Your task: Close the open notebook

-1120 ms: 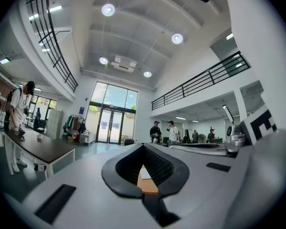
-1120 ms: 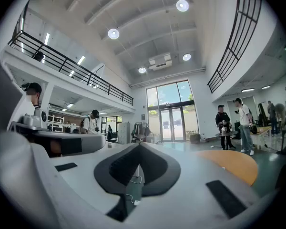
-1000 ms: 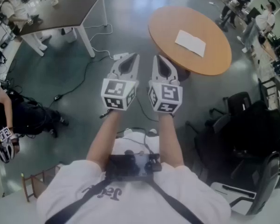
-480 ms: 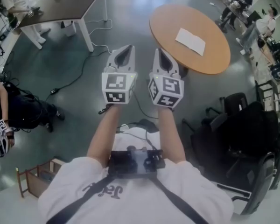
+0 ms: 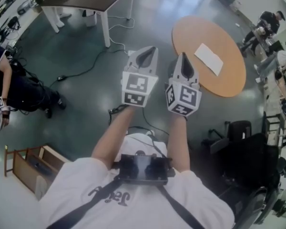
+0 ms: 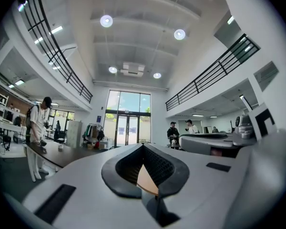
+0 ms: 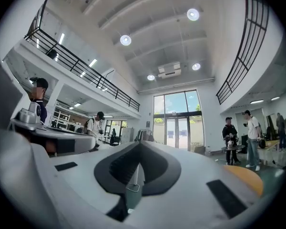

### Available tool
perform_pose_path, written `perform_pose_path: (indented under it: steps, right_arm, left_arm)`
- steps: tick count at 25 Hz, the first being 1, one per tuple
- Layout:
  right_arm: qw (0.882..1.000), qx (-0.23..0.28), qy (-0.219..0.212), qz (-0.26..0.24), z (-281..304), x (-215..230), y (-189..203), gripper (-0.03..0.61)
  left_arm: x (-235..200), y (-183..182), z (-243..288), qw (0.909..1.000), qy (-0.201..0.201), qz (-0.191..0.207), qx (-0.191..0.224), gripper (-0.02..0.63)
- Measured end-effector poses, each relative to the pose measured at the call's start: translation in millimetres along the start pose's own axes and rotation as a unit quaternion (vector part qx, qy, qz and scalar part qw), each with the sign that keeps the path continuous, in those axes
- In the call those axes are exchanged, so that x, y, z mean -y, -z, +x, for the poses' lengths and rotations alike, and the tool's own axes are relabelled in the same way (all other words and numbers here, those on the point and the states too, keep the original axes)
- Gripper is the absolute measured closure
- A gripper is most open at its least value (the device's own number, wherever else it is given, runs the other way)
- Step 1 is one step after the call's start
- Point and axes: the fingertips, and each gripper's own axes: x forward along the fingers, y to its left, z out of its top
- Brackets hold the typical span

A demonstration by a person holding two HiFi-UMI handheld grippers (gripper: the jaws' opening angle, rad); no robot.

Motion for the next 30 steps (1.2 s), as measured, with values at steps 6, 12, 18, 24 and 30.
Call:
perform_pose_path:
  steps: [6,12,18,24,30]
  right_arm:
    - [0.999,-0.033,0.012,-0.001,-8,65,14,0.56]
    - [0.996,-0.046,0.075,0.009,-21,163,34,0.56]
    - [0.99,-0.057,0.111,0.059,-46,236,58,0.56]
    - [0.982,-0.08,0.158,0.07,-49,281,94,0.56]
    - [0.982,-0.078,0.163,0.06,-18,309,97,0.561]
  left_arm:
    - [49,11,36,0.9998,0.019,-0.005,-0.01,0.601]
    - [130,36,97,0.9978,0.043,-0.007,-0.051,0.601]
    - [208,53,128,0.9929,0.096,0.004,-0.07,0.603]
    - [245,83,152,0.9846,0.146,-0.008,-0.095,0.603]
    - [247,87,208,0.9844,0.154,0.011,-0.084,0.603]
